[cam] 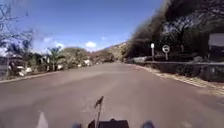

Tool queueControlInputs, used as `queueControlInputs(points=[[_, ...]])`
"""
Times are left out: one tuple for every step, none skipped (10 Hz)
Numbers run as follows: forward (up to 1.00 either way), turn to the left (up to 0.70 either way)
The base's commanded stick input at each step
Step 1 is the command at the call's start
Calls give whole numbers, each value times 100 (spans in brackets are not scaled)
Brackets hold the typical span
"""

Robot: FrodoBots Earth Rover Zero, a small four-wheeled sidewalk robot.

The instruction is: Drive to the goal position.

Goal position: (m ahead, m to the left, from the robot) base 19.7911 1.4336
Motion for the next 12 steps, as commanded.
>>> queueControlInputs(points=[[50, 0], [50, 0], [50, 0], [50, 0], [50, 0], [50, 0], [50, 0], [50, 0], [50, 0], [50, 0], [50, 0], [50, 0]])
